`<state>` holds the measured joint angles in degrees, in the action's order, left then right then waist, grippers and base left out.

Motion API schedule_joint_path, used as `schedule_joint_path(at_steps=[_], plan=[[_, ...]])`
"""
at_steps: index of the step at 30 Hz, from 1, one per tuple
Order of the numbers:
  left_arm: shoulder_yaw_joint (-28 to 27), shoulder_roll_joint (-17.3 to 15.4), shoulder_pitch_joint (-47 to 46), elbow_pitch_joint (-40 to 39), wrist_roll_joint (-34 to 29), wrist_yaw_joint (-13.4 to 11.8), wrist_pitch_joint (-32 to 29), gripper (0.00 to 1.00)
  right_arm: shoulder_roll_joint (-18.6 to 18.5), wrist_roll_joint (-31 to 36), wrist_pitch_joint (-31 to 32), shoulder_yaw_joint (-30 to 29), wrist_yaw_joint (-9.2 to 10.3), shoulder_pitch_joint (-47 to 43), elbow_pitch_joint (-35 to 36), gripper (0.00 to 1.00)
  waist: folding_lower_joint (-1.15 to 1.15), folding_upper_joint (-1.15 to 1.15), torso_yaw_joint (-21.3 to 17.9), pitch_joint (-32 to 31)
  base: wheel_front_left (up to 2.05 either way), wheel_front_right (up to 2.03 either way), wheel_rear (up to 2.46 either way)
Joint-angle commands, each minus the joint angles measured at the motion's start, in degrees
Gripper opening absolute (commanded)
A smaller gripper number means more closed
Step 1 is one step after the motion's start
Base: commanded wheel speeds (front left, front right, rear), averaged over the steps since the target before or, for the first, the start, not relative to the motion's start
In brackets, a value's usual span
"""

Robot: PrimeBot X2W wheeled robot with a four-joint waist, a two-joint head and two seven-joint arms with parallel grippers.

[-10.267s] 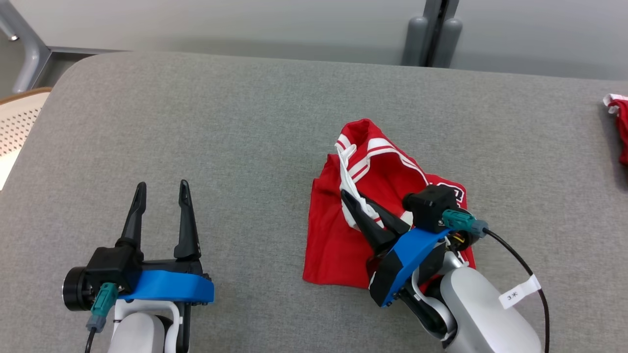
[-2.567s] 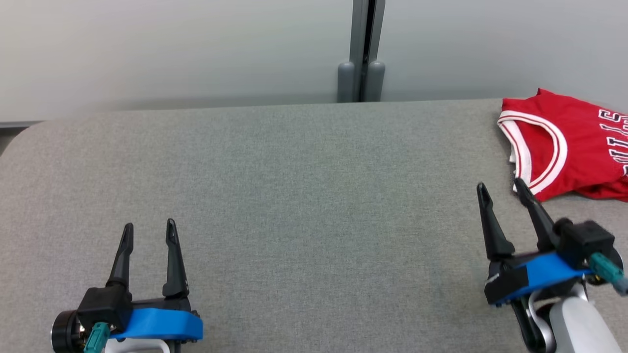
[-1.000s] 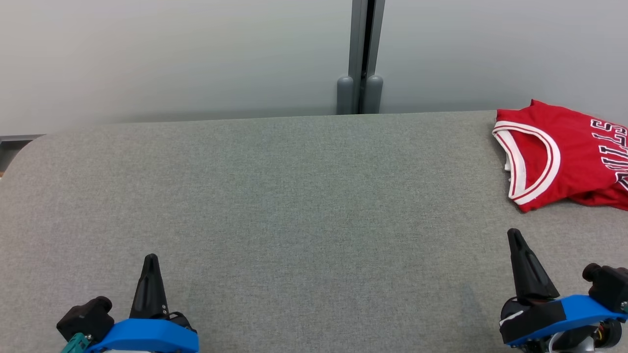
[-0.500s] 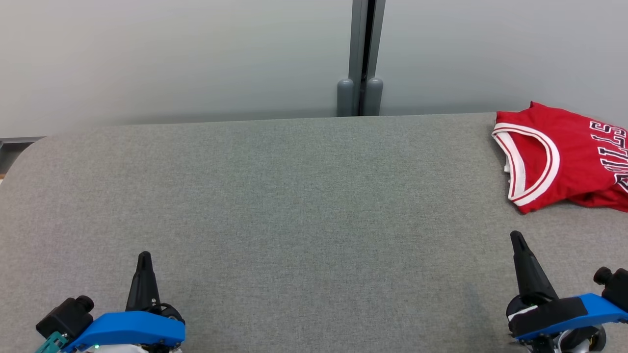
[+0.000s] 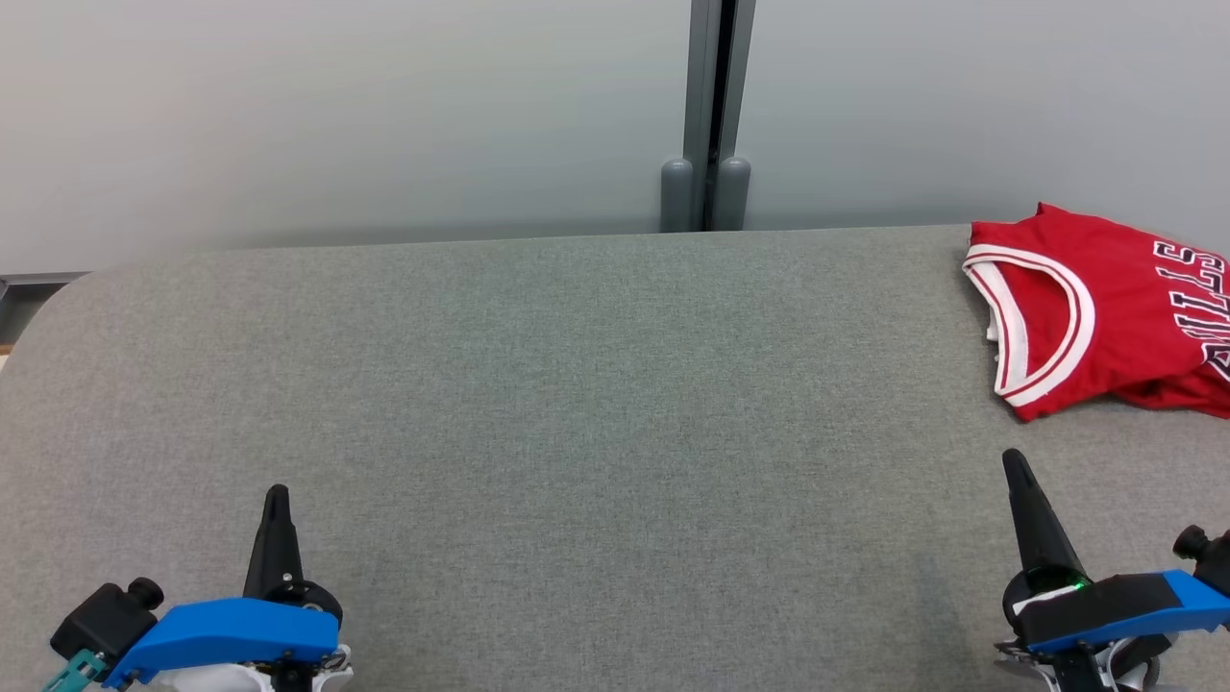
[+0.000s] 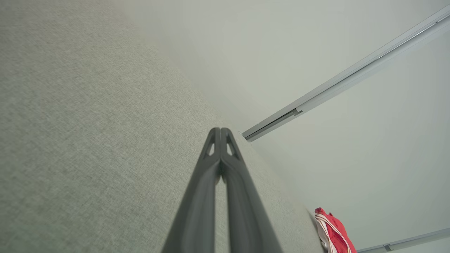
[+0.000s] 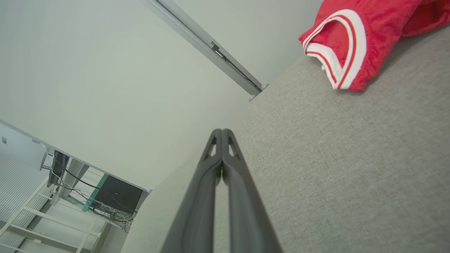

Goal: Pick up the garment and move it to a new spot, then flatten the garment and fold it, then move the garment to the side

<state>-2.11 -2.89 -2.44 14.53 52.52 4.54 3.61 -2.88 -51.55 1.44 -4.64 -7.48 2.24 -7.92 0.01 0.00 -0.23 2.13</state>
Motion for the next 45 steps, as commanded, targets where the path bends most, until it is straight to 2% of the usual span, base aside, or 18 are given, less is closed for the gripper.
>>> schedule_joint_path(at_steps=[1,45], plan=[[-0.47,-0.04,-1.40,-0.76,1.66,0.26,-0.45,0.00,-0.30,-1.74,0.15,-0.25,-0.02,1.58,0.35,0.00,-0.01,0.00,0.00,-0.03,0.00,0.00,0.00],[-3.22,0.00,-3.24,-0.68,26.84,2.19,-6.98,0.00,-0.26,-27.64,3.43,-1.28,-0.02,3.45,-3.95,0.00,-0.01,0.00,0.13,-1.15,0.00,0.00,0.00]])
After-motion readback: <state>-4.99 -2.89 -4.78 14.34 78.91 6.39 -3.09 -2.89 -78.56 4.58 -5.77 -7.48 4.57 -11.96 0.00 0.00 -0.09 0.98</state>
